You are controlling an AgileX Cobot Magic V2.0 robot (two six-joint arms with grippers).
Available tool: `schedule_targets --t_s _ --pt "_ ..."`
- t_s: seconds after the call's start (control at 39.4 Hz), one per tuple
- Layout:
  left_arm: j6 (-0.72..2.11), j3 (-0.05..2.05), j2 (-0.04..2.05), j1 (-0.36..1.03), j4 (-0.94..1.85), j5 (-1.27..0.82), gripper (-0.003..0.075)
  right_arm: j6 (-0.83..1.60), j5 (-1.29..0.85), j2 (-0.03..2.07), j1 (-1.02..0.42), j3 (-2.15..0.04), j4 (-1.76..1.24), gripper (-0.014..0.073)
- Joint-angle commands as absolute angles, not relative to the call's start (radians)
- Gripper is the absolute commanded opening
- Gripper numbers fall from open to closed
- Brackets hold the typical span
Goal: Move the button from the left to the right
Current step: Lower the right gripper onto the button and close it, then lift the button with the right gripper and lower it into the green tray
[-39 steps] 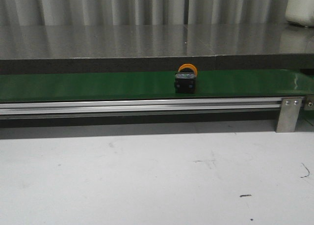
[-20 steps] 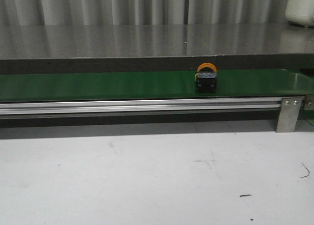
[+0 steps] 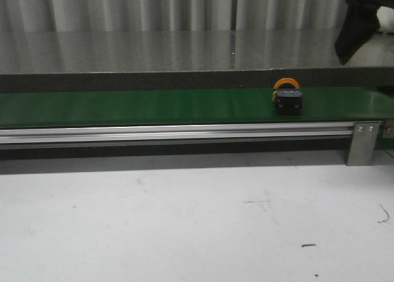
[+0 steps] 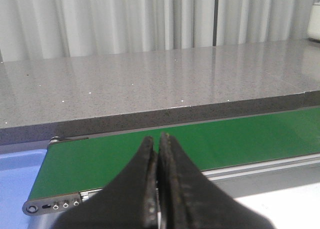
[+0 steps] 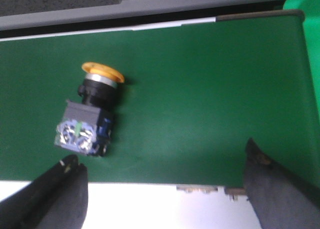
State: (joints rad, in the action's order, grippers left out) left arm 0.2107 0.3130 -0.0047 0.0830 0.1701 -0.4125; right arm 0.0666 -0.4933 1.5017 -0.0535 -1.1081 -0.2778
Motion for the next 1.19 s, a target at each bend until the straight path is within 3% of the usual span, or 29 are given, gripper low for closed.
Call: schedule_targets --t_s 0.0,0.74,0.79,1.02,1.17 --pt "0.211 0.338 -0.022 0.091 0.184 -0.343 -0.0021 0.071 -0.466 1.516 -0.058 -1.186 -0.294 0.0644" --pt "0.211 0.338 -0.022 0.091 0.184 -0.343 -0.0021 0.071 -0.541 1.777 -0.082 -1.358 -0.318 0.0632" --pt "0.211 0.338 -0.022 0.091 0.184 -0.343 -0.0021 0.071 -0.545 1.777 -0.082 -1.358 -0.318 0.0596" --pt "0.211 0.338 -0.022 0.091 0.184 -0.343 -0.0021 0.071 -0.551 1.775 -0.082 -1.358 -0.318 0.0239" --pt "0.211 0.338 -0.022 0.091 0.184 -0.343 -0.0021 0.071 -0.572 1.762 -0.077 -1.358 -0.318 0.0162"
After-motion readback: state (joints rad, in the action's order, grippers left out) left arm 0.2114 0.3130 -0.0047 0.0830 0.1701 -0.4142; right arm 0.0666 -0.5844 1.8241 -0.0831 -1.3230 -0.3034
